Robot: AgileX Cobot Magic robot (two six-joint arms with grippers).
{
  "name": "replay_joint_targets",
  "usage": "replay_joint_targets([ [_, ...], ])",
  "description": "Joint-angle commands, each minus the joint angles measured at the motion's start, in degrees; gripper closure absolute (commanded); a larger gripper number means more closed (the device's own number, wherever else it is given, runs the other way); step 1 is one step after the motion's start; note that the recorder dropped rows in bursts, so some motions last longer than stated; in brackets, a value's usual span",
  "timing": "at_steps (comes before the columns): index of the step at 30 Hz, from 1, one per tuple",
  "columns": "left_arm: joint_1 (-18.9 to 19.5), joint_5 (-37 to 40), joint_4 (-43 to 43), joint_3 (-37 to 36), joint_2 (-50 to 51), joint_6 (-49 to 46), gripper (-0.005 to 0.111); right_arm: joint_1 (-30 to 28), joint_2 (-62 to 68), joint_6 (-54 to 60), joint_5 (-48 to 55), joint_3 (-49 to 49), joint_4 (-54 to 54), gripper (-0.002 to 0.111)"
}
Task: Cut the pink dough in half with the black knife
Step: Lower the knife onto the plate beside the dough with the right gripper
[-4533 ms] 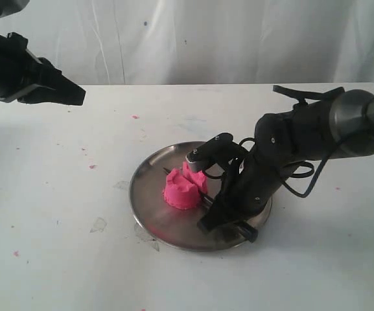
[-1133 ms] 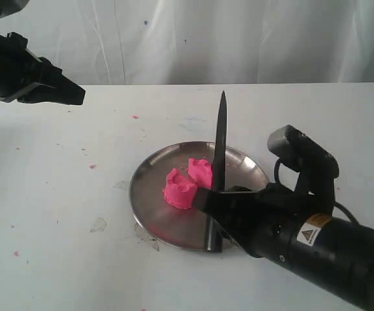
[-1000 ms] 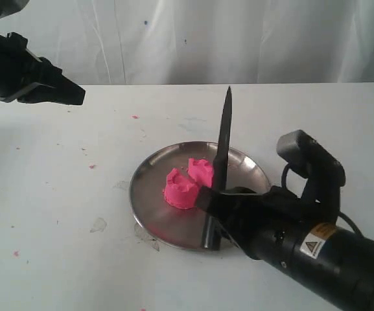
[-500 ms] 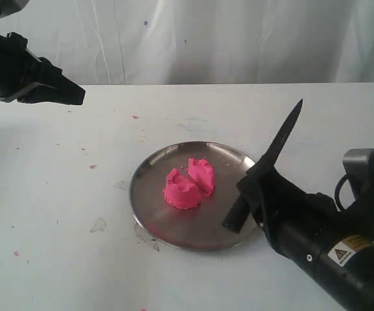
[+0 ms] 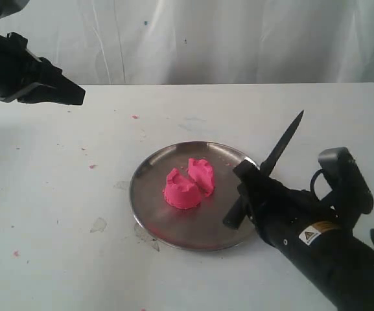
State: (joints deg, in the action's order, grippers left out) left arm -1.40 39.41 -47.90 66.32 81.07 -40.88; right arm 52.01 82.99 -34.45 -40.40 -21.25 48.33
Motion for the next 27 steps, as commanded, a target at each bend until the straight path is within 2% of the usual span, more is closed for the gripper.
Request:
replay_joint_targets([
  [1, 0.1, 0.5, -0.8, -0.4, -0.6, 0.0, 0.107, -5.1, 2.7, 1.1, 4.0, -2.8, -5.3, 0.103],
  [6, 0.1, 0.5, -0.8, -0.4, -0.6, 0.0, 0.107, -9.9, 8.0, 1.3, 13.0, -8.3, -12.3, 0.103],
  [16, 0.1, 0.5, -0.8, -0.4, -0.6, 0.0, 0.107, -12.7, 15.4, 1.1, 19.7, -13.2, -16.9, 0.102],
  [23, 0.1, 0.5, -0.8, -0.4, -0.6, 0.0, 0.107, -12.7, 17.8, 1.1, 19.6, -14.2, -17.2, 0.087],
  [27, 0.1, 0.5, -0.8, -0.4, -0.6, 0.0, 0.107, -12.7, 18.7, 0.9, 19.7, -14.2, -17.1, 0.086],
])
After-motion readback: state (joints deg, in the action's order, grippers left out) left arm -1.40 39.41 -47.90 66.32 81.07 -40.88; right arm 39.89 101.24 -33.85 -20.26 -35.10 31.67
